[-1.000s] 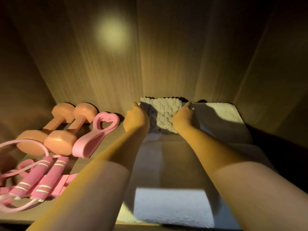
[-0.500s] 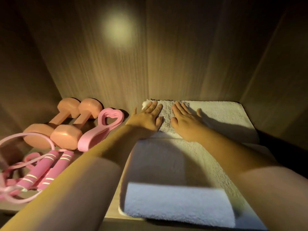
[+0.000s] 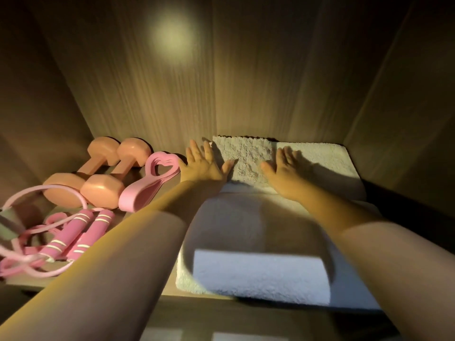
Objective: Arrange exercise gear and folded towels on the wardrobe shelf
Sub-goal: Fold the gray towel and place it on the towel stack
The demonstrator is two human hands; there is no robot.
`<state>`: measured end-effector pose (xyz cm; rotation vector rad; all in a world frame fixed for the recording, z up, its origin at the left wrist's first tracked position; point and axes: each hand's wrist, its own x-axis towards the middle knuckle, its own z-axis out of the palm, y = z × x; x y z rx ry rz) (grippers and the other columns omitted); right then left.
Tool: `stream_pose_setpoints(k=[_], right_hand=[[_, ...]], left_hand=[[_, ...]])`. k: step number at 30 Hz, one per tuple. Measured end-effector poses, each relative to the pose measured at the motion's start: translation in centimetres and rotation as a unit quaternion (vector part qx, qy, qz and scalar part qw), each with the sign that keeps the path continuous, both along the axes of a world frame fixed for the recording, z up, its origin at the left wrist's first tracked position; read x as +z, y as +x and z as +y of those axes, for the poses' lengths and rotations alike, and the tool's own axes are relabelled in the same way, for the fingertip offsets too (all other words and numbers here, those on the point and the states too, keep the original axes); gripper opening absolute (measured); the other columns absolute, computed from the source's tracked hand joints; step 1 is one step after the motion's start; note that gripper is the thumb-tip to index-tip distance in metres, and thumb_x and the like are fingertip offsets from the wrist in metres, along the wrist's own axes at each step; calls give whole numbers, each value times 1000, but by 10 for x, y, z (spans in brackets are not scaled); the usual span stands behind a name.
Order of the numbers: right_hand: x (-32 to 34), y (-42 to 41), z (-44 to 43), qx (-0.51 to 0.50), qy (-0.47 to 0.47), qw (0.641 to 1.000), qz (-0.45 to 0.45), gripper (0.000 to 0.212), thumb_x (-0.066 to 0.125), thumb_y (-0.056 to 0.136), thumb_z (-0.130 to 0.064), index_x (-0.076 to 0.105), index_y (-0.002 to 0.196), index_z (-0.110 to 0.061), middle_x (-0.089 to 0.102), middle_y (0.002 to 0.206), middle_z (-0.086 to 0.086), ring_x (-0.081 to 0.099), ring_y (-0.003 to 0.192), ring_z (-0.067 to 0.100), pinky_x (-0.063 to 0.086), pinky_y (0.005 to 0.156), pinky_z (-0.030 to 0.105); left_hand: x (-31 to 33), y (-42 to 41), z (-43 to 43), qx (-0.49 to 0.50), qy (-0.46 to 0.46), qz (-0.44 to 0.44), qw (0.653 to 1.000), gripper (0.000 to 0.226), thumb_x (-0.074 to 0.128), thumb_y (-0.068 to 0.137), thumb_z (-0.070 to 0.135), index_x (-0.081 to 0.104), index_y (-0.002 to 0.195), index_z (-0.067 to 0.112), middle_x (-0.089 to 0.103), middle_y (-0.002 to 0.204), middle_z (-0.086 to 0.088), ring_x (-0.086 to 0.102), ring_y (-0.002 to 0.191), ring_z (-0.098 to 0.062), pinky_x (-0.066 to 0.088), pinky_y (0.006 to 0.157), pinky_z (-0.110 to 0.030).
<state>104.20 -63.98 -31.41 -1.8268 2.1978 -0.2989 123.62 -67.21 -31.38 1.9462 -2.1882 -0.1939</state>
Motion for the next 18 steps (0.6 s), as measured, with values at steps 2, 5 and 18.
stream_pose_setpoints(k=[2, 5, 18], right_hand=[[7, -10, 21, 2, -29, 999, 21, 78, 15, 96, -65, -9, 155, -19, -15, 162, 0, -16, 149, 20, -11, 115, 54], [21, -14, 56, 47, -71, 992, 97, 74, 19, 99, -60, -3, 156, -17, -7, 164, -1, -9, 150, 18, -5, 118, 55], [55, 23, 320, 150, -7, 982, 110, 73, 17, 98, -62, -3, 155, -21, -6, 164, -2, -11, 150, 21, -3, 119, 54]], left_hand=[[5, 3, 20, -16, -38, 5, 999, 81, 22, 97, 62, -1, 155, 10, -12, 160, -21, -6, 149, -31, 7, 119, -54], [20, 5, 55, -56, -64, -2, 996, 80, 22, 97, 60, -1, 155, 9, -12, 160, -22, -4, 149, -32, 8, 118, -55], [68, 31, 312, -95, 7, -55, 994, 77, 23, 99, 59, -1, 155, 12, -11, 161, -15, -4, 150, -28, 6, 119, -53]])
